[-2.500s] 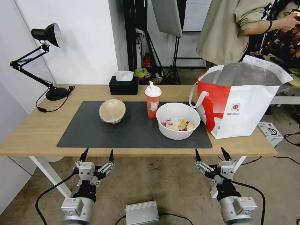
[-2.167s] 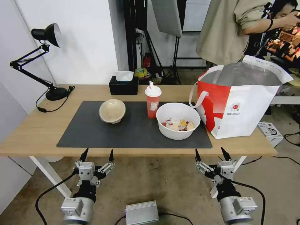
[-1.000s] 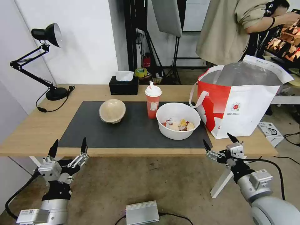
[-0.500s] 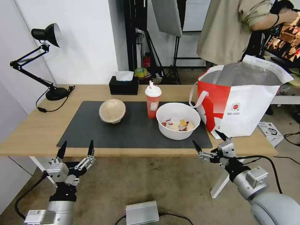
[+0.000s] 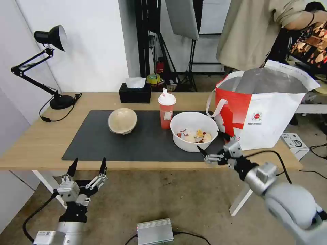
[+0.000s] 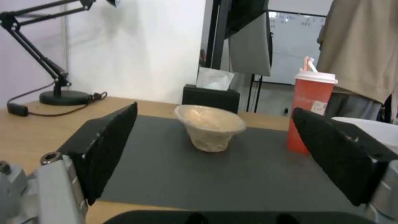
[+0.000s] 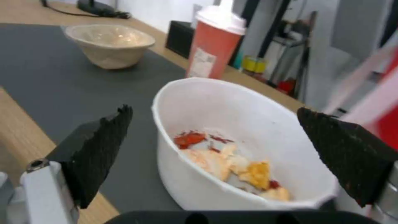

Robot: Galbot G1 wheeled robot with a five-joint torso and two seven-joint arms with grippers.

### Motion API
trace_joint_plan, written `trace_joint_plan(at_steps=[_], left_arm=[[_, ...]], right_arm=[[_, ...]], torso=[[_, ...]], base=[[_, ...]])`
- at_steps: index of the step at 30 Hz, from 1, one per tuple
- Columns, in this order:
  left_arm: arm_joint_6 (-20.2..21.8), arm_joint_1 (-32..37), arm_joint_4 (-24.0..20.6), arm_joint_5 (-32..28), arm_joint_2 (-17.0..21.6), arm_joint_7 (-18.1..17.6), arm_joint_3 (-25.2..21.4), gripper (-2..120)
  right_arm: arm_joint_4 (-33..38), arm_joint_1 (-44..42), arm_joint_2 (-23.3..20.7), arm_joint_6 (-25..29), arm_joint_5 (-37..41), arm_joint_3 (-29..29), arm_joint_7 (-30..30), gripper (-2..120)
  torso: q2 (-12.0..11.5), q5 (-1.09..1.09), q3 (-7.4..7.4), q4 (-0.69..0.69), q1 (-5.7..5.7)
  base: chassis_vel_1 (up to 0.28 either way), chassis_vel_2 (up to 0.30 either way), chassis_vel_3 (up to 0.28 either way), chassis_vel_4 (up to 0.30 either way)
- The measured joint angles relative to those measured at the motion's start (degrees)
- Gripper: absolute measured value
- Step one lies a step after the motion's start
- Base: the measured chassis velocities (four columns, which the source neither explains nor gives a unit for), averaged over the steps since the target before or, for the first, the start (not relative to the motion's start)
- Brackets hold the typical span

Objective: Pick up the trash from the table and place it into the takeout bag.

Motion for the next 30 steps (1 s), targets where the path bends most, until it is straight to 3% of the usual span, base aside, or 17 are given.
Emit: trace_joint_plan(at_steps=[3, 13, 17, 30], left_arm=[[0.0, -0.3, 0.8, 0.3, -0.6, 0.4, 0.2, 100], [0.0, -1.3, 2.4, 0.4, -1.2, 0.6, 0.2, 100], [0.0, -1.1, 2.5, 0.5, -1.6, 0.6, -0.1, 100], [-0.4, -0.7, 3.1, 0.3, -2.3, 1.2, -1.0, 100]], right_arm=[[-2.3, 5.6, -0.9, -0.6, 1.4, -4.4, -0.7, 100], [-6.0, 16.4, -2.1, -2.9, 5.0, -11.4, -1.5, 100], [-5.7, 20.9, -3.5, -7.6, 13.4, -14.0, -1.5, 100], [-8.6, 34.5, -4.7, -19.4, 25.4, -22.3, -0.4, 100]], torso=[[0.0, 0.0, 0.0, 0.0, 0.0], [0.0, 0.0, 0.0, 0.0, 0.0], [0.0, 0.0, 0.0, -0.01, 0.0], [0.0, -0.01, 0.0, 0.0, 0.0]], base=[[0.0, 0.0, 0.0, 0.0], [0.0, 0.0, 0.0, 0.0], [0.0, 0.0, 0.0, 0.0], [0.0, 0.0, 0.0, 0.0]])
